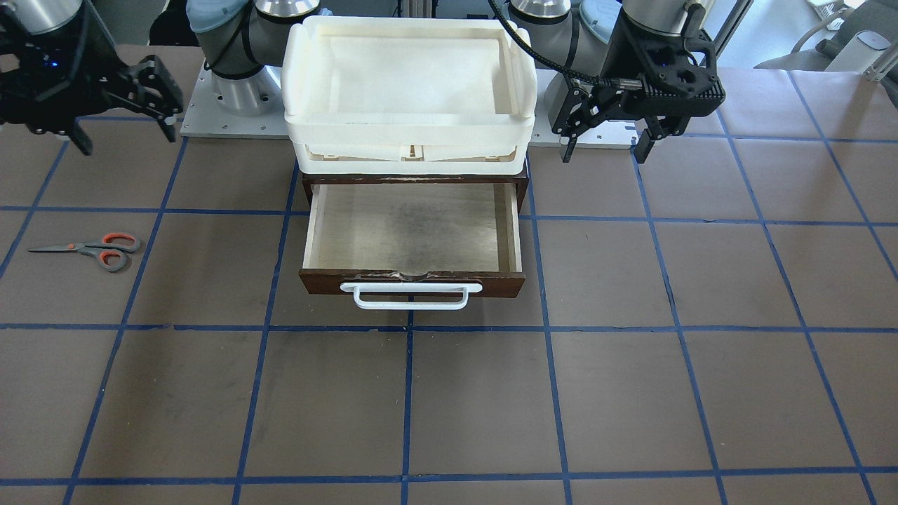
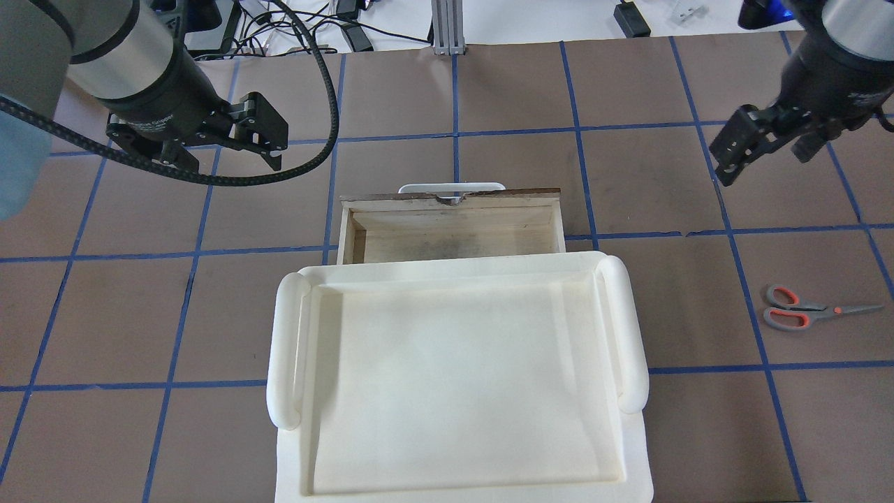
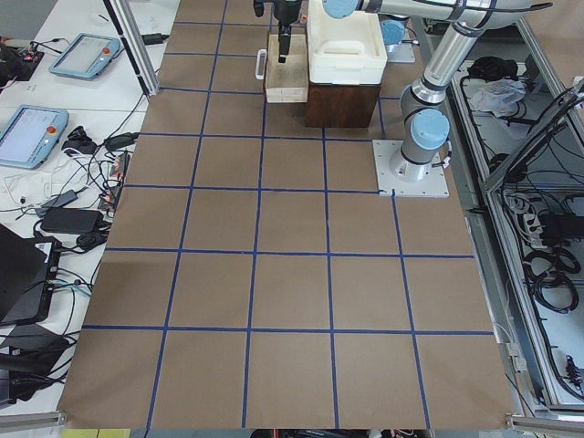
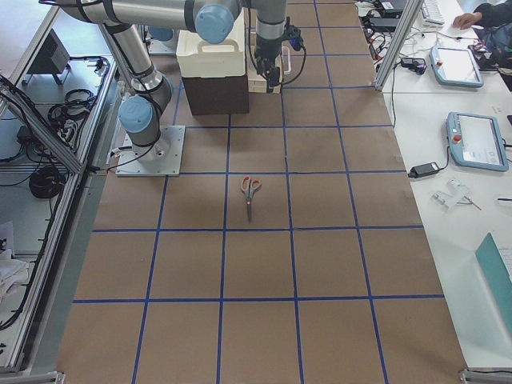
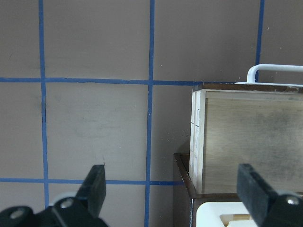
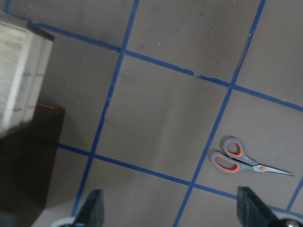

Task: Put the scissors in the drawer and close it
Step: 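Move the right gripper over the grey-and-orange scissors on the table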

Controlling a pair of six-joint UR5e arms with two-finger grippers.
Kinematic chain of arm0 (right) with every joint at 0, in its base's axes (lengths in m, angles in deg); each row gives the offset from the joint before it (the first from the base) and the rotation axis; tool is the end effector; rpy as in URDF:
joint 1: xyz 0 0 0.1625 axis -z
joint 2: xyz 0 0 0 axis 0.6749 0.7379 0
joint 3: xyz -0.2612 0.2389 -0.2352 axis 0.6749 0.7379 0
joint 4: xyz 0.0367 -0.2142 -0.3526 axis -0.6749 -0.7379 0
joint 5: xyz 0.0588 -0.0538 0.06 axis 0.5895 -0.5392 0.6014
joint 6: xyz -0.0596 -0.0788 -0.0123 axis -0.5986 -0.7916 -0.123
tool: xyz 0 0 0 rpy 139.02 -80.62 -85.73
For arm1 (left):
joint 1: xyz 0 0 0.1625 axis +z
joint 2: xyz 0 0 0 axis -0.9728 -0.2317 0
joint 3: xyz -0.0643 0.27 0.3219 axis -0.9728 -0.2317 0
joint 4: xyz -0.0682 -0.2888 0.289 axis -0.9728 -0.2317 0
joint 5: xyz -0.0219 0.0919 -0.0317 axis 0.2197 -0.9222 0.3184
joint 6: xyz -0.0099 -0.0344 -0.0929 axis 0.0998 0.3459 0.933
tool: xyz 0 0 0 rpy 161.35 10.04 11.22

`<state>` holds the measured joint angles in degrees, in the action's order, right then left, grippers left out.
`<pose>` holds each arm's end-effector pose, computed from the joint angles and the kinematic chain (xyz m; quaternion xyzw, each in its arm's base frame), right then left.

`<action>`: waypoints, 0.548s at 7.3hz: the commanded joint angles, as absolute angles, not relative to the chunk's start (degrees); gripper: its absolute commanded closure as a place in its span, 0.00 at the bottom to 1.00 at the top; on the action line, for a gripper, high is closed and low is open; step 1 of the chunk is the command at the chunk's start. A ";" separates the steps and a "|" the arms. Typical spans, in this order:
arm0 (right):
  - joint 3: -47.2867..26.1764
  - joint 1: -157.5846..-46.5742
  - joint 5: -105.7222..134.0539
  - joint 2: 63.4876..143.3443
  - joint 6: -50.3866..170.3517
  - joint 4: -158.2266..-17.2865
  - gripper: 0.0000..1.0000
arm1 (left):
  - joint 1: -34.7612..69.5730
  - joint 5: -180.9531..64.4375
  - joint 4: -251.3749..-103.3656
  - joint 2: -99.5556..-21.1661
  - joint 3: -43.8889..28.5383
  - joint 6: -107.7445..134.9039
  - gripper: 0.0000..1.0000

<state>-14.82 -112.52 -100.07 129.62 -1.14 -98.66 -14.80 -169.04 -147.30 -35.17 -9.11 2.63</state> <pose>-0.0269 -0.4593 0.4718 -0.2141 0.9763 0.0315 0.0074 -0.1459 -0.4577 0.5206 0.0202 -0.9979 0.0606 0.0093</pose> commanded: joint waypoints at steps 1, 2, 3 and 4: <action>-25.62 -99.71 -100.35 129.58 -33.09 -109.21 0.02 | -14.80 -168.82 -147.14 -35.41 -9.08 2.63 0.00; -29.32 -97.84 -101.39 129.15 -44.30 -114.84 0.02 | -14.80 -168.82 -147.05 -35.49 -9.08 2.63 0.00; -31.79 -95.64 -103.23 128.71 -52.67 -117.16 0.02 | -14.80 -168.82 -147.13 -35.32 -9.08 2.63 0.00; -32.86 -93.62 -103.51 126.79 -59.02 -120.23 0.02 | -14.72 -168.82 -147.05 -35.40 -9.17 2.63 0.00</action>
